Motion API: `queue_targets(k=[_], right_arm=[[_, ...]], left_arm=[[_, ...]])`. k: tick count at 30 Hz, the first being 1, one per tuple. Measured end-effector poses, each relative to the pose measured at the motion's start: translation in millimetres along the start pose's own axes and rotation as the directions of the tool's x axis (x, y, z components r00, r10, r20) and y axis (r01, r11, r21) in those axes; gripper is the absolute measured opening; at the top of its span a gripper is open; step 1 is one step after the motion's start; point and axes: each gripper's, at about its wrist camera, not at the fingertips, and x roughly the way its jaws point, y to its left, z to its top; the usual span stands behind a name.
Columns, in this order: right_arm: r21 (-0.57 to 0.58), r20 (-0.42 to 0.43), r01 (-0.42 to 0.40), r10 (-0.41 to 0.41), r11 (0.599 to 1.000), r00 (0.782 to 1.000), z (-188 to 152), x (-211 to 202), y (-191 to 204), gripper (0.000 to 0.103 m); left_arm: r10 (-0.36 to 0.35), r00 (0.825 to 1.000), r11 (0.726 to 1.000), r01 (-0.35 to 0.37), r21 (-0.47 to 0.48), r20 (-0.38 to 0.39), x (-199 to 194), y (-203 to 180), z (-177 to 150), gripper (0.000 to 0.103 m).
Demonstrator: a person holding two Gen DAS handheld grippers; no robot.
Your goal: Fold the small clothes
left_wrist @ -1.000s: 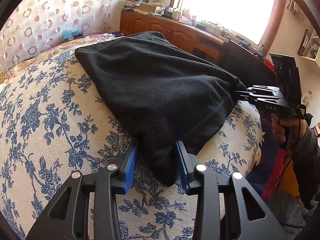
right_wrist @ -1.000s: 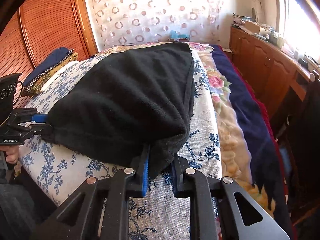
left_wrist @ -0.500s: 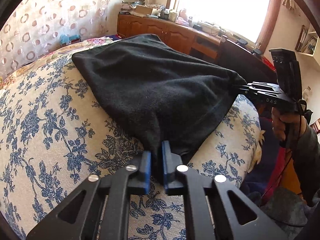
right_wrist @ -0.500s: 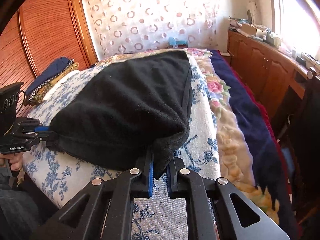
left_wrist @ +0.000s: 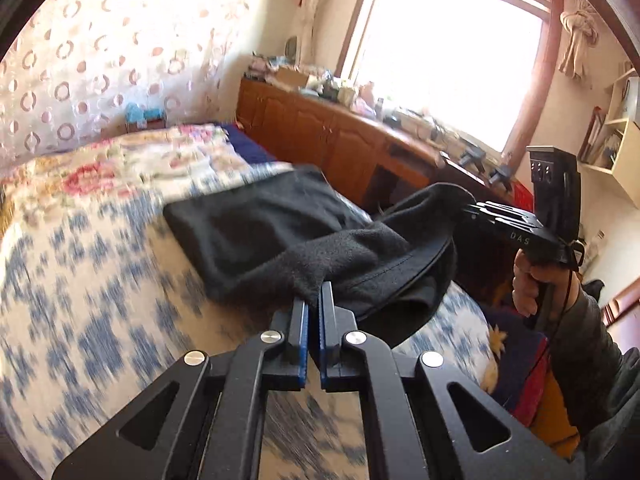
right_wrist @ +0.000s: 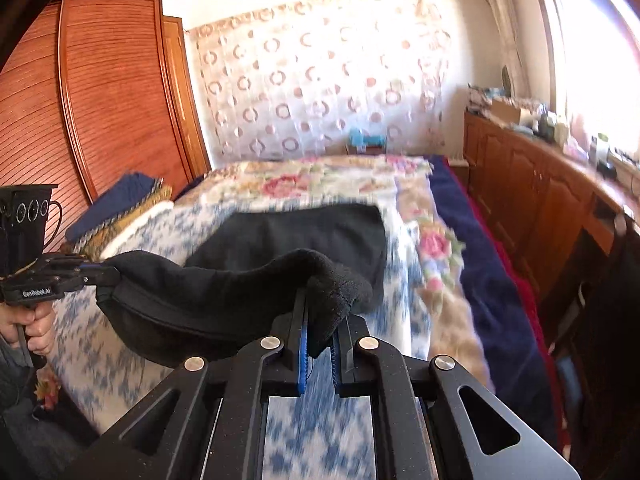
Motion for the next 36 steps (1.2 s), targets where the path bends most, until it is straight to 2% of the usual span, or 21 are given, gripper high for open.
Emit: queue_targets(k=[5,9,17,21,24,26,27,28,29,31,36], right_arm=[[-0.04,0.009,0.003,-0.003,0.999,1.0,44.5,43.5,1.1,0.008],[-0.053,-0.009,0.007,-0.008,0.999,1.0,67.5,84.9,-1.0,0.008],[-0.037,-0.071,-0.01,0.008,0.999,0.997,91.3,155.2,-8.8,0.008],[-0.013,-0.102,0.003,-0.004,1.0,0.995,102.6,173.3,-15.8,0.009],[-0.009,-0.096,0.041,-0.042,0.999,0.995,109.2,174.9,-17.2,0.019],[-0.015,-0.083,0.063,-0.064,0.998,0.995,112.2,169.2,-15.5,0.023],[-0.019,-0.079,0.065,-0.066,0.998,0.995,110.8,167.0,-12.0,0.028],[-0.021,-0.076,0.062,-0.064,0.998,0.995,109.2,162.6,-10.3,0.033],[-0.022,-0.07,0.054,-0.055,0.998,0.996,107.9,158.5,-9.4,0.035],[-0.029,-0.069,0.033,-0.035,0.999,0.997,102.4,154.6,-8.2,0.044],[-0.048,-0.112,0.018,-0.023,0.999,0.993,87.5,154.5,-7.9,0.055]], left_arm=[[0.052,0.999,0.998,-0.052,-0.02,0.012,19.7,31.7,39.3,0.005],[0.095,0.995,0.994,-0.095,-0.047,-0.003,46.8,63.7,64.8,0.005],[0.141,0.989,0.986,-0.144,-0.084,-0.038,87.6,105.7,77.8,0.005],[0.169,0.983,0.981,-0.175,-0.082,-0.07,103.0,114.5,77.6,0.005],[0.178,0.981,0.981,-0.183,-0.063,-0.075,105.4,113.9,77.2,0.011],[0.182,0.98,0.981,-0.187,-0.049,-0.081,106.8,114.0,77.9,0.016],[0.191,0.979,0.98,-0.194,-0.041,-0.077,105.7,112.8,78.2,0.029],[0.207,0.976,0.977,-0.21,-0.029,-0.064,103.5,111.2,79.0,0.046],[0.223,0.974,0.974,-0.224,-0.018,-0.044,100.2,110.1,79.5,0.051],[0.207,0.978,0.978,-0.207,-0.025,-0.016,91.8,112.2,81.3,0.078],[0.186,0.982,0.981,-0.188,-0.041,-0.032,91.2,116.1,79.0,0.079]])
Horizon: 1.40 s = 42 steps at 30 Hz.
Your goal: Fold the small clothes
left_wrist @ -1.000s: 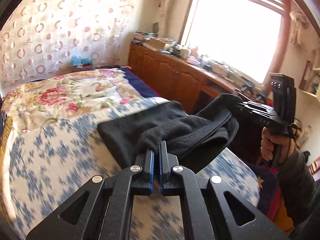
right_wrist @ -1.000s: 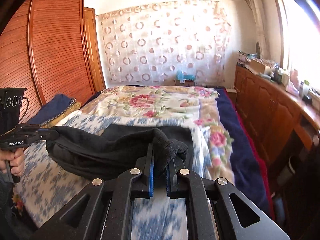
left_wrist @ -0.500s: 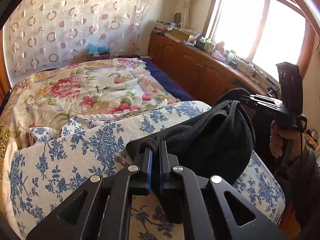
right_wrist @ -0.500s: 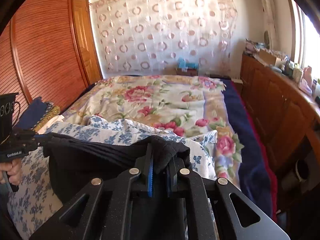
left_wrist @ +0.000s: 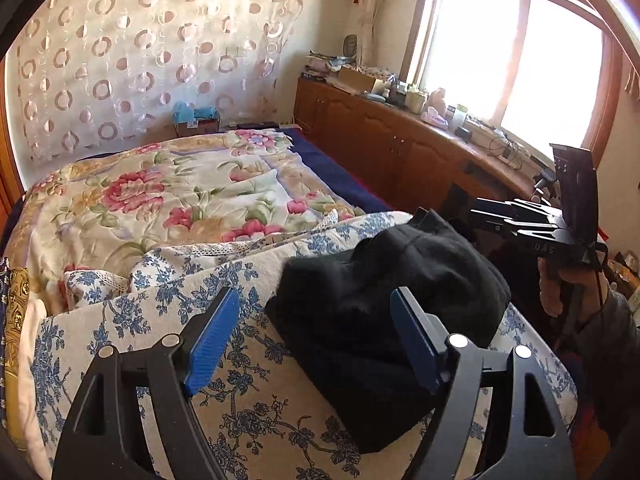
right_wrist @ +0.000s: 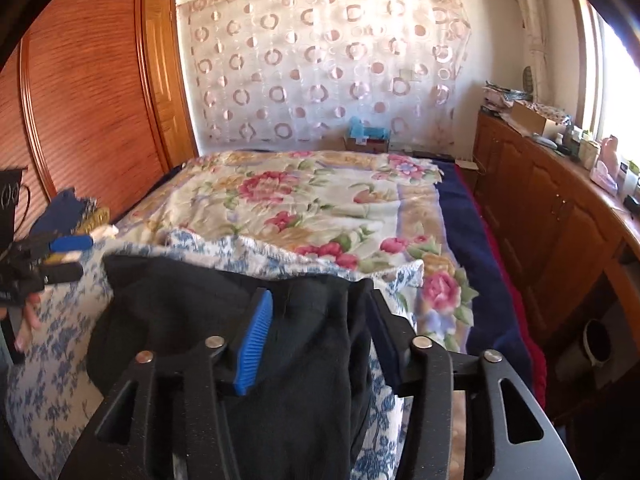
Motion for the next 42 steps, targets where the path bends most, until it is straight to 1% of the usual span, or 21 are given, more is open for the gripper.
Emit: queue_targets(k=[4,9,10,11,12,13,15,17,18,19,21,22,26,29,30,32,33,34,38,40,42], right_arm=[[0.034,-0.074,0.031,-0.028,0.999,0.997,5.2,22.7,-14.7,0.055],[0.096,-0.117,-0.019,0.03,0.995,0.993,19.7,40.8,-27.3,0.055],[0.104,-0.131,-0.039,0.052,0.994,0.99,22.5,43.4,-27.2,0.052],[0.111,-0.139,-0.069,0.084,0.991,0.987,23.6,44.6,-29.0,0.046],[0.108,-0.143,-0.095,0.11,0.99,0.984,26.2,47.1,-27.9,0.028],[0.095,-0.144,-0.113,0.126,0.989,0.982,27.5,46.7,-27.1,0.015],[0.039,-0.139,-0.111,0.116,0.993,0.983,30.0,44.4,-25.7,0.005],[0.022,-0.11,-0.102,0.104,0.995,0.989,31.9,38.7,-29.3,0.004],[0.03,-0.081,-0.074,0.076,0.997,0.994,30.7,34.1,-33.0,0.003],[0.049,-0.033,-0.025,0.026,0.998,0.999,33.0,25.8,-38.5,0.003],[0.104,0.021,0.024,-0.026,0.994,0.999,33.4,14.3,-47.4,0.003],[0.123,0.019,0.042,-0.044,0.992,0.999,34.4,13.7,-50.8,0.003],[0.109,-0.055,0.041,-0.035,0.993,0.998,32.4,25.3,-49.5,0.003],[0.115,-0.063,0.049,-0.042,0.992,0.997,36.9,19.1,-50.8,0.003],[0.124,-0.067,0.044,-0.036,0.991,0.997,39.9,16.8,-51.5,0.009],[0.134,-0.069,0.032,-0.023,0.99,0.997,41.9,12.0,-48.4,0.029],[0.137,-0.071,0.022,-0.012,0.99,0.997,41.8,13.3,-46.3,0.049],[0.142,-0.073,0.011,-0.001,0.99,0.997,40.9,11.9,-46.3,0.06],[0.141,-0.122,0.001,0.017,0.99,0.992,33.8,21.7,-48.9,0.061],[0.149,-0.141,0.0,0.021,0.989,0.99,32.7,25.5,-51.3,0.061],[0.146,-0.158,0.01,0.013,0.989,0.987,32.7,28.0,-52.3,0.061]], left_arm=[[0.007,0.999,1.0,-0.007,-0.008,-0.048,16.2,-1.0,-5.9,0.079],[0.01,0.994,1.0,-0.012,-0.02,-0.111,35.1,-1.8,-18.7,0.079],[0.012,0.993,1.0,-0.014,-0.02,-0.116,35.6,-2.6,-20.7,0.079],[0.014,0.993,1.0,-0.017,-0.022,-0.12,36.9,-2.2,-21.9,0.079],[0.015,0.993,1.0,-0.018,-0.025,-0.12,37.3,-1.8,-22.4,0.079],[0.015,0.992,0.999,-0.019,-0.028,-0.121,37.5,-1.5,-22.7,0.079],[0.019,0.993,0.999,-0.023,-0.029,-0.12,37.8,-1.6,-22.6,0.079],[0.023,0.993,0.999,-0.026,-0.029,-0.119,37.6,-1.2,-22.7,0.079],[0.026,0.993,0.999,-0.029,-0.028,-0.118,37.9,-1.0,-22.9,0.079],[0.03,0.992,0.999,-0.034,-0.025,-0.118,38.3,-0.7,-23.7,0.079],[0.042,0.992,0.999,-0.045,-0.022,-0.122,39.6,-0.5,-25.5,0.079],[0.044,0.991,0.999,-0.047,-0.024,-0.125,40.5,-0.4,-26.0,0.079],[0.047,0.99,0.998,-0.052,-0.033,-0.136,41.7,0.2,-26.9,0.079],[0.04,0.991,0.998,-0.045,-0.035,-0.131,40.3,0.3,-25.2,0.079],[0.03,0.991,0.998,-0.036,-0.043,-0.13,40.6,0.7,-24.5,0.079],[0.009,0.991,0.998,-0.017,-0.058,-0.136,43.9,2.9,-22.4,0.079],[0.001,0.99,0.998,-0.01,-0.063,-0.14,46.5,3.4,-21.4,0.079],[-0.003,0.99,0.998,-0.006,-0.066,-0.144,49.0,3.9,-20.6,0.079],[-0.035,0.986,0.996,0.021,-0.086,-0.163,62.1,5.9,-17.6,0.079],[-0.049,0.982,0.995,0.031,-0.099,-0.181,68.1,7.4,-16.9,0.073],[-0.07,0.979,0.993,0.05,-0.103,-0.194,71.3,6.6,-16.7,0.071]])
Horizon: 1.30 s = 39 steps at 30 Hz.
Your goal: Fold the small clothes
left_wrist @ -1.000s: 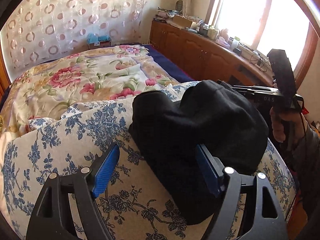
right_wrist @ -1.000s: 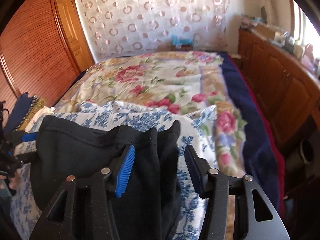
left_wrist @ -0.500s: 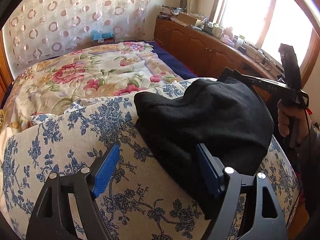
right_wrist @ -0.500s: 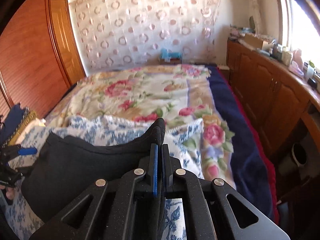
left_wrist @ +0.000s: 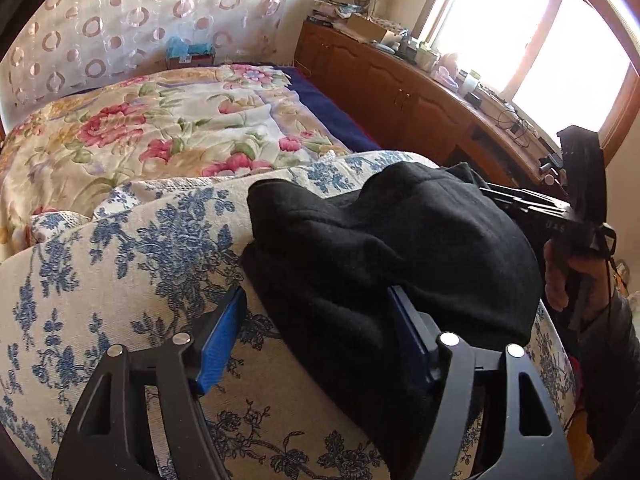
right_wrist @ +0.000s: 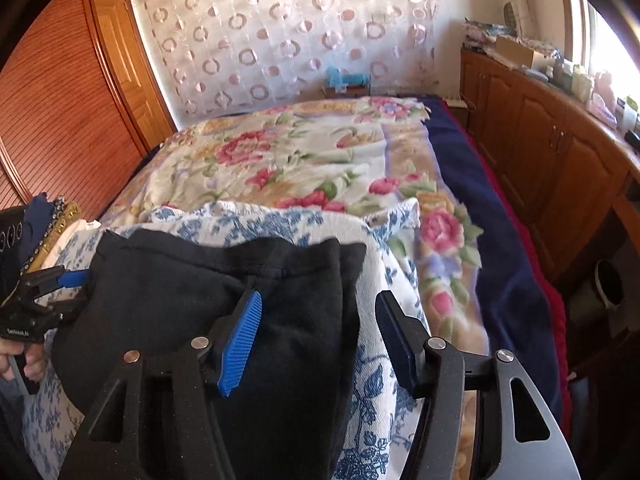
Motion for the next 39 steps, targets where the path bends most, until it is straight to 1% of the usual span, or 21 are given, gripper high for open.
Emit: queue_targets(k=[3,8,9,10,11,13,14,15,16,18,19,21,25,27,31,33,37,39], right_arm=[[0.004,-0.015,-0.017,0.018,1.0,1.0,1.6,1.3,3.8,0.061],[0.019,-0.023,-0.051,0.051,0.999,0.998,2.9,5.1,4.0,0.061],[0.02,-0.02,-0.054,0.054,0.998,0.998,1.8,5.1,3.9,0.058],[0.021,-0.023,-0.074,0.074,0.997,0.997,1.9,5.5,3.5,0.049],[0.026,-0.026,-0.087,0.088,0.996,0.996,-0.9,7.8,5.1,0.046],[0.025,-0.027,-0.109,0.109,0.994,0.994,-2.0,8.3,5.4,0.034],[0.022,-0.029,-0.113,0.113,0.993,0.993,-3.8,9.6,6.7,0.033],[0.016,-0.029,-0.112,0.113,0.994,0.993,-4.5,9.9,7.5,0.028],[-0.001,-0.025,-0.114,0.114,0.994,0.993,-4.7,9.3,9.4,0.02],[-0.08,0.001,-0.06,0.06,0.995,0.998,-8.4,4.5,19.4,0.016],[-0.106,0.012,-0.038,0.04,0.994,0.999,-9.9,2.4,23.1,0.015],[-0.117,0.033,-0.02,0.024,0.993,0.999,-10.8,-3.4,25.4,0.014],[-0.121,0.113,0.002,0.011,0.993,0.994,-6.9,-27.9,29.4,0.012],[-0.135,0.143,0.012,0.007,0.991,0.99,-5.0,-39.5,36.1,0.012],[-0.172,0.199,0.02,0.014,0.985,0.98,-3.1,-58.9,56.8,0.011],[-0.188,0.221,0.012,0.03,0.982,0.975,-0.7,-66.4,68.2,0.011],[-0.252,0.255,-0.024,0.091,0.967,0.963,4.7,-78.0,99.8,0.011],[-0.29,0.268,-0.047,0.128,0.956,0.955,9.1,-81.4,120.3,0.011]], left_arm=[[0.0,1.0,1.0,0.0,0.01,-0.004,0.6,-2.6,0.5,0.07],[-0.013,1.0,1.0,0.013,-0.001,-0.015,4.3,0.7,1.2,0.07],[-0.01,1.0,1.0,0.011,0.003,-0.014,4.9,0.0,1.7,0.07],[-0.012,1.0,1.0,0.012,0.005,-0.014,5.9,-0.5,2.1,0.067],[-0.016,1.0,1.0,0.016,0.006,-0.015,7.4,-0.6,3.3,0.064],[-0.027,0.999,1.0,0.027,0.008,-0.021,9.5,-2.9,4.7,0.051],[-0.028,0.999,1.0,0.028,0.014,-0.022,10.0,-4.3,5.6,0.046],[-0.031,0.999,0.999,0.031,0.024,-0.027,11.0,-7.0,6.4,0.039],[-0.029,0.999,0.999,0.03,0.03,-0.028,10.8,-8.2,6.2,0.031],[-0.019,1.0,0.998,0.021,0.064,-0.021,7.5,-14.5,6.5,0.022],[-0.012,1.0,0.997,0.013,0.08,-0.017,5.5,-16.9,6.8,0.02],[-0.001,1.0,0.994,0.001,0.108,0.004,-3.2,-24.1,6.1,0.018],[-0.022,0.998,0.993,0.015,0.115,0.065,-29.4,-30.4,5.2,0.017],[-0.037,0.995,0.993,0.026,0.117,0.094,-45.1,-32.4,5.0,0.017],[-0.039,0.987,0.993,0.021,0.116,0.159,-73.9,-33.5,2.2,0.017],[-0.04,0.98,0.995,0.021,0.102,0.193,-92.8,-27.9,-2.3,0.017],[-0.024,0.969,0.998,0.009,0.06,0.244,-126.8,-13.6,-18.3,0.017],[0.002,0.962,0.999,-0.013,0.04,0.275,-148.5,-2.1,-28.9,0.017]])
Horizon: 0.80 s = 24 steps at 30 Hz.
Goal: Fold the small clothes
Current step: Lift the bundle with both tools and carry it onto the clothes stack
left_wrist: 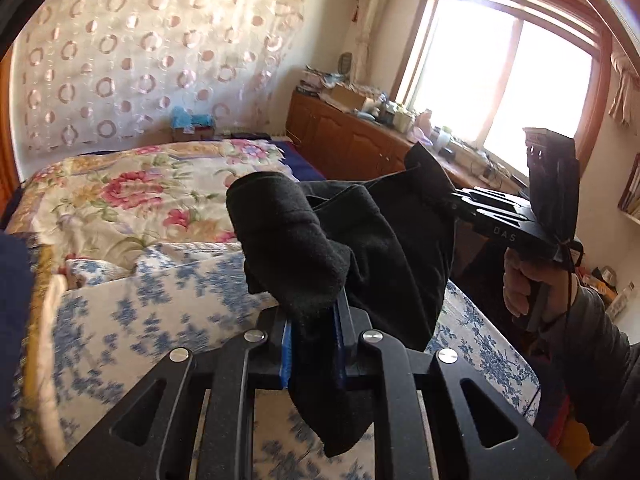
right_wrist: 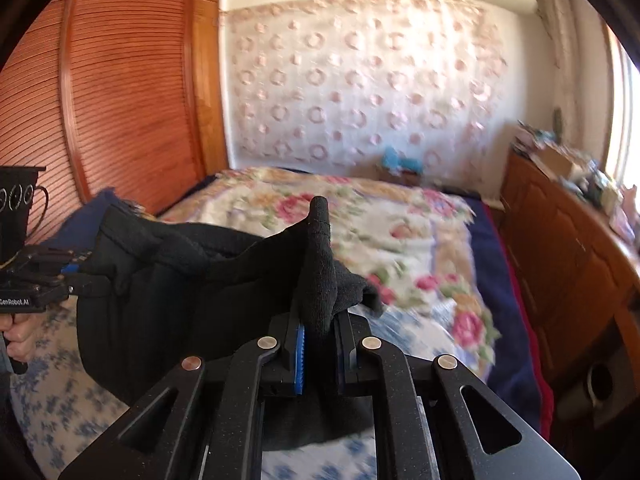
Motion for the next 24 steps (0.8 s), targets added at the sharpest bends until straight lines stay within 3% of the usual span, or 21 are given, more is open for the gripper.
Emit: queue_targets(k=[4,8,13,15,18,24], right_arm=[[-0.07,0.05,-0.071,0.075,0.995,0.996,24.4,7.1,43.5,0.01],[-0.127,0.1,-0.148,0.161,0.981,0.982,54.4,17.9,82.2,0.01],[-0.21,0.133,-0.228,0.259,0.951,0.957,98.0,41.6,133.9,0.01],[-0.237,0.132,-0.26,0.296,0.936,0.946,114.4,57.4,151.2,0.01],[-0.289,0.119,-0.301,0.346,0.909,0.931,138.8,92.8,172.5,0.01],[-0.395,0.072,-0.322,0.379,0.86,0.923,172.5,158.2,212.2,0.01]], left_arm=[[0.066,0.996,0.998,-0.064,-0.027,0.065,-48.0,23.1,-6.6,0.017],[0.15,0.979,0.988,-0.143,-0.063,0.136,-98.9,48.6,-11.4,0.017],[0.259,0.943,0.963,-0.236,-0.129,0.208,-153.2,84.7,-20.0,0.017],[0.32,0.919,0.943,-0.287,-0.166,0.23,-171.3,99.3,-30.2,0.017],[0.377,0.89,0.916,-0.319,-0.241,0.256,-191.5,123.2,-45.9,0.017],[0.463,0.852,0.856,-0.358,-0.373,0.244,-208.6,165.3,-80.5,0.017]])
